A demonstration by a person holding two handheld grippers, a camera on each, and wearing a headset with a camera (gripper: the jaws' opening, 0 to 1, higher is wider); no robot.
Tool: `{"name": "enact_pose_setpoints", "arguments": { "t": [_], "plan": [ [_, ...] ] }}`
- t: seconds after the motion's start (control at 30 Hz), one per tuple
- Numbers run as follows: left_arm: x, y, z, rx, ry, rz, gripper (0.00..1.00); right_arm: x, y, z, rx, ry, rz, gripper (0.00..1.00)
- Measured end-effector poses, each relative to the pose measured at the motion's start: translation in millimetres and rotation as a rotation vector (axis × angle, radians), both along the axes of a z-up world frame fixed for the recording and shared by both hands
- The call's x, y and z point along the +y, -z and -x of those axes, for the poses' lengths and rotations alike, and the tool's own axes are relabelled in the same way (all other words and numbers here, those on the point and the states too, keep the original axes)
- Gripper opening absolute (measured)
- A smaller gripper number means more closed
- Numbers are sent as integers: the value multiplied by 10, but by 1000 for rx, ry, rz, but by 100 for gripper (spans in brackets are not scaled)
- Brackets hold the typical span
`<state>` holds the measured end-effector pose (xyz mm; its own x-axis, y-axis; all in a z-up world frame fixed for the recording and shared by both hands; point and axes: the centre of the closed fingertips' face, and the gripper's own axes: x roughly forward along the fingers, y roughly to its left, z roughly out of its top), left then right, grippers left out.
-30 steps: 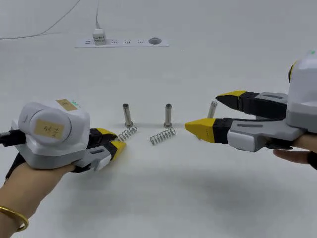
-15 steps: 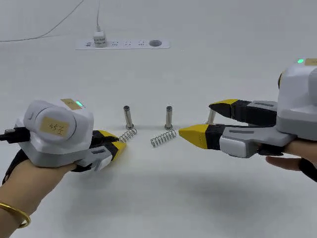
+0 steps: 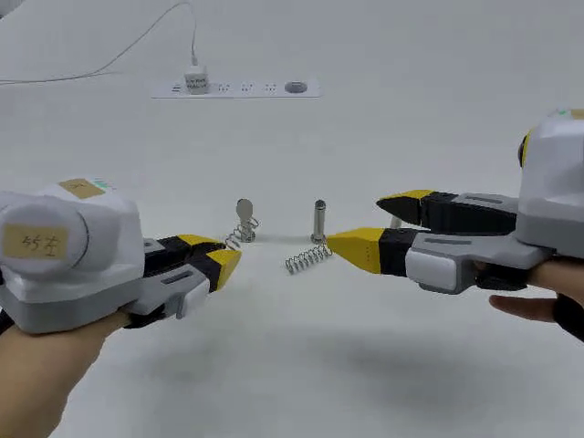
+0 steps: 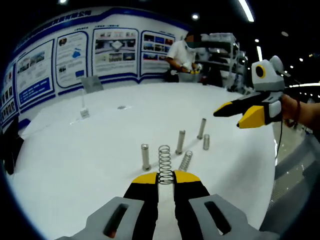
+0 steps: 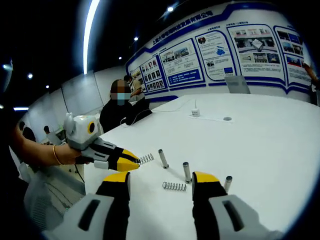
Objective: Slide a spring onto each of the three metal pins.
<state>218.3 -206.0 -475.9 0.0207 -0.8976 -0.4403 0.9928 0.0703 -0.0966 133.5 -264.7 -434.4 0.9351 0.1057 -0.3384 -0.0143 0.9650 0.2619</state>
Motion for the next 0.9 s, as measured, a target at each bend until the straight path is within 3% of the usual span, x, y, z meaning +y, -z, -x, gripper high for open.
{"name": "enact_pose_setpoints", "arguments": {
  "t": [0.07,0.2,0.3,0.53,0.9],
  "plan": [
    [1,-68,53,33,-2,28,10,34,-37,-27,-11,-4,-19,49],
    [0,-182,162,61,13,71,10,106,-133,-95,-41,-13,-64,47],
    [-8,-291,235,112,7,124,10,143,-204,-143,-61,-18,-102,44],
    [-12,-454,392,133,41,196,10,246,-315,-231,-89,-38,-195,36],
    [-17,-581,516,132,92,279,10,384,-362,-288,-110,-60,-319,26]
  ]
}}
